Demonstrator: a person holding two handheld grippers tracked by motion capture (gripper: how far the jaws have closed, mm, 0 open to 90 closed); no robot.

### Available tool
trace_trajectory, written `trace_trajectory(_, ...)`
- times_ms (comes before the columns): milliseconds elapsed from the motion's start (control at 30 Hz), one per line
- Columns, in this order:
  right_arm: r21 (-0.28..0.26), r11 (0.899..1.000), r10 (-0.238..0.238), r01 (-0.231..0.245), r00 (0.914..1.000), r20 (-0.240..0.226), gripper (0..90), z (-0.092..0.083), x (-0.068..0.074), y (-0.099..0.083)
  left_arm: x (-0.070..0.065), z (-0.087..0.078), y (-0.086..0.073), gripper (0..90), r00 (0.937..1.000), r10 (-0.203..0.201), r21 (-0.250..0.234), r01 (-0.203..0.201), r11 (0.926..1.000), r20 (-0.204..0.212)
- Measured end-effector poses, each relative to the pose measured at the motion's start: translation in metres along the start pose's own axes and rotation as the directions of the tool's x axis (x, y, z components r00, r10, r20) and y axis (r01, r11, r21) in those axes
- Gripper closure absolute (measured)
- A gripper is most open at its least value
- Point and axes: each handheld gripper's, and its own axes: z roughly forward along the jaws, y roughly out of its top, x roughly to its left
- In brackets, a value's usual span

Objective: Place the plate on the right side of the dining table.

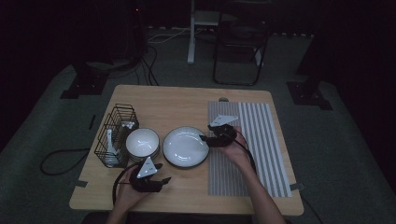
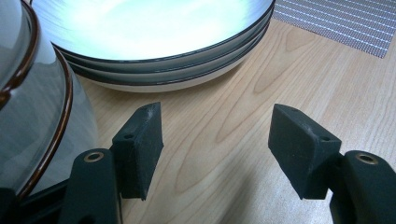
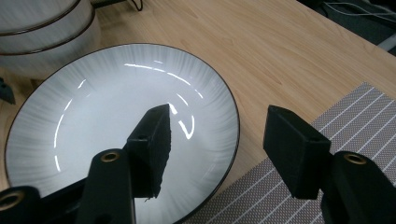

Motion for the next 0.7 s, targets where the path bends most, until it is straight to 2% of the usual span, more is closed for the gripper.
trace_trajectory(200,0.006,0.999,0.037,-0.037,0.9993,-0.007,44.2,0.009,-0.009,-0.001,0.0,0.001,0.003,38.3,1.0,0.002,-0.013,-0.002,0.9999,-0.005)
trace_trajectory(333,0.017,0.998,0.063,-0.063,0.9979,-0.009,50.7,0.016,-0.015,-0.003,0.001,0.0,0.005,42.6,0.9999,0.001,-0.021,-0.001,0.9998,-0.016)
trace_trajectory(433,0.022,0.997,0.078,-0.077,0.9968,-0.021,56.1,0.022,-0.016,-0.004,0.001,-0.001,0.007,45.6,0.9997,-0.003,-0.041,0.002,0.9991,-0.023)
trace_trajectory(500,0.033,0.997,0.078,-0.077,0.9968,-0.02,58.5,0.027,-0.017,-0.005,0.001,-0.001,0.009,46.6,0.9999,-0.005,-0.042,0.004,0.9991,-0.013)
trace_trajectory(700,0.058,0.994,0.096,-0.094,0.9952,-0.019,60.4,0.04,-0.017,-0.006,0.001,0.004,0.013,47.2,0.9999,-0.002,-0.045,0.001,0.999,-0.012)
